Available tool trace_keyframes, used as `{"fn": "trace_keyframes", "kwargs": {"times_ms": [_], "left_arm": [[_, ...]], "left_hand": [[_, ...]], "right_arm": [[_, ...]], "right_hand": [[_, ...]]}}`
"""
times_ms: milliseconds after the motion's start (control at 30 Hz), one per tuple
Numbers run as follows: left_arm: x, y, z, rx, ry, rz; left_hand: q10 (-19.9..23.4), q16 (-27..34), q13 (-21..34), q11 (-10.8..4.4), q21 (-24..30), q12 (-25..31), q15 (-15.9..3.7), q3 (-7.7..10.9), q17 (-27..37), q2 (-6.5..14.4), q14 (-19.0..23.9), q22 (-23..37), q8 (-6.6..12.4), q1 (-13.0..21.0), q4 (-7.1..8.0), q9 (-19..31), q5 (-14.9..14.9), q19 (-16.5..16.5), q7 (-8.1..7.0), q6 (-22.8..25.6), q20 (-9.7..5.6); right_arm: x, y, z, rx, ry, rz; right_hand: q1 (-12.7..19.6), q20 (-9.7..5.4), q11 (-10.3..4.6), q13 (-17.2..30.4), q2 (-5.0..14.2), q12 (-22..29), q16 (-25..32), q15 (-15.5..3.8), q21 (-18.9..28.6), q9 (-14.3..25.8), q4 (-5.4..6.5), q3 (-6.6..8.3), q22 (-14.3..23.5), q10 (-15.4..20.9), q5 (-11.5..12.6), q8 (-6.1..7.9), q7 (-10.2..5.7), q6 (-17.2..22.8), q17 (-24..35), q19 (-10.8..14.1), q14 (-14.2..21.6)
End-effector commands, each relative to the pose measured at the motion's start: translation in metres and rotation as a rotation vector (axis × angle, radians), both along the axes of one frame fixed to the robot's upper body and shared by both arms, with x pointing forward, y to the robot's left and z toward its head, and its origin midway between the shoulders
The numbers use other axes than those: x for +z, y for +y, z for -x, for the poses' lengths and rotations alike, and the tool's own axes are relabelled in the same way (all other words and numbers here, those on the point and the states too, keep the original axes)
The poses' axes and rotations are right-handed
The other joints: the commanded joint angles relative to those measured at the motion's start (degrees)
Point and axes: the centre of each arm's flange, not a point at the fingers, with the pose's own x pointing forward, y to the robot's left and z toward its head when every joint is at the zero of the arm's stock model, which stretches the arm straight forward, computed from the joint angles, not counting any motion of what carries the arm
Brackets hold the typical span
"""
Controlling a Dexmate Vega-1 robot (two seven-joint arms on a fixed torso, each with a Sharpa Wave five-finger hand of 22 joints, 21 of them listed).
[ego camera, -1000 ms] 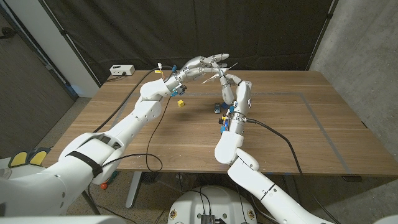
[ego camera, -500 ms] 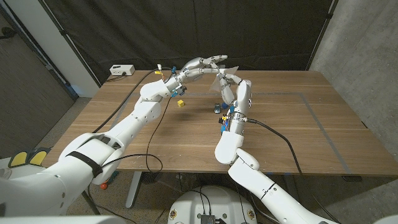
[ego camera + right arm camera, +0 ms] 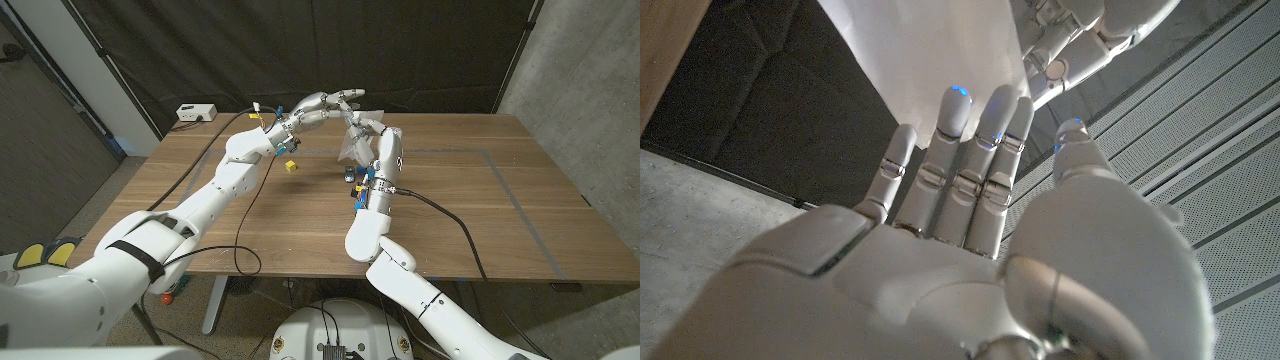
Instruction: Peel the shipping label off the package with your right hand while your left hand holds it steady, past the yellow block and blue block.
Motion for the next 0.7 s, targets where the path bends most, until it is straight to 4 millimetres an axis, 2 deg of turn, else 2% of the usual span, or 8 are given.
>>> {"fn": "trace_keyframes", "kwargs": {"times_ms": [33, 233, 400, 533, 700], "left_arm": [[0.0019, -0.0009, 0.0037, -0.019, -0.017, -0.012], [0.0007, -0.0012, 0.005, -0.022, -0.015, -0.017], [-0.0005, -0.0037, 0.0059, -0.021, -0.016, -0.026], [-0.0012, -0.0052, 0.0066, -0.019, -0.015, -0.031], [-0.0019, -0.0069, 0.0075, -0.017, -0.017, -0.048]], "left_hand": [[0.08, 0.07, 0.21, 0.04, 0.27, 0.2, -0.1, 0.24, 0.13, 0.44, 0.05, 0.16, 4.1, 0.17, -0.05, 3.6, 0.12, 0.12, -1.7, 2.48, 0.04], [0.03, 0.04, 0.22, -0.1, 0.27, 0.17, -0.04, 0.29, 0.12, 0.39, 0.02, 0.16, 3.93, 0.21, -0.11, 3.35, 0.11, 0.09, -1.81, 2.55, 0.08], [0.11, 0.09, 0.23, -0.21, 0.3, 0.19, -0.06, 0.32, 0.12, 0.38, 0.14, 0.15, 3.89, 0.2, -0.1, 3.32, 0.11, 0.15, -1.8, 2.57, 0.07], [0.13, 0.09, 0.23, -0.06, 0.32, 0.19, -0.08, 0.33, 0.12, 0.34, 0.16, 0.15, 3.87, 0.17, -0.1, 3.34, 0.1, 0.18, -1.83, 2.53, 0.08], [0.05, 0.08, 0.24, 0.0, 0.29, 0.15, -0.03, 0.35, 0.12, 0.28, 0.17, 0.15, 3.82, 0.15, -0.1, 3.29, 0.08, 0.08, -1.79, 2.57, 0.1]], "right_arm": [[0.0003, 0.0027, -0.0055, -0.029, 0.015, 0.002], [-0.0004, 0.0013, -0.0034, -0.031, 0.008, -0.038], [-0.0015, -0.0004, -0.0009, -0.024, 0.001, -0.053], [-0.0025, -0.0011, 0.0012, -0.022, -0.014, -0.073], [-0.0033, -0.0022, 0.0022, 0.002, -0.033, -0.094]], "right_hand": [[-0.38, 0.35, 0.29, -0.29, 0.39, -0.26, 0.21, -6.46, 0.29, 0.05, 0.1, -0.01, 0.34, -0.19, -0.02, -0.29, 0.29, -0.25, -0.26, 0.32, -0.14], [2.06, 0.35, 0.2, -0.56, 1.33, -0.22, 0.61, -6.57, 0.42, -0.03, -1.3, 1.07, -0.11, -0.18, 0.19, -0.58, 0.27, -0.22, -0.55, 1.27, 0.43], [2.84, 0.79, -0.36, -0.26, 1.36, 0.27, 0.79, -6.58, 0.51, 0.03, -1.8, 1.3, -0.31, 0.35, 0.17, -0.6, 0.23, -0.07, -0.66, 1.81, 0.61], [5.99, 0.63, -0.9, 0.5, 1.62, 1.52, 1.34, -6.69, 0.8, 0.28, -3.24, 2.44, -0.6, 1.68, 0.4, 0.02, 0.03, 1.53, -0.72, 3.07, 1.64], [7.63, 0.7, -0.89, 0.53, 1.85, 1.96, 1.66, -6.76, 0.86, 0.44, -3.58, 3.08, -0.73, 2.27, 0.44, 0.35, 0.08, 2.43, -0.62, 3.29, 2.19]]}}
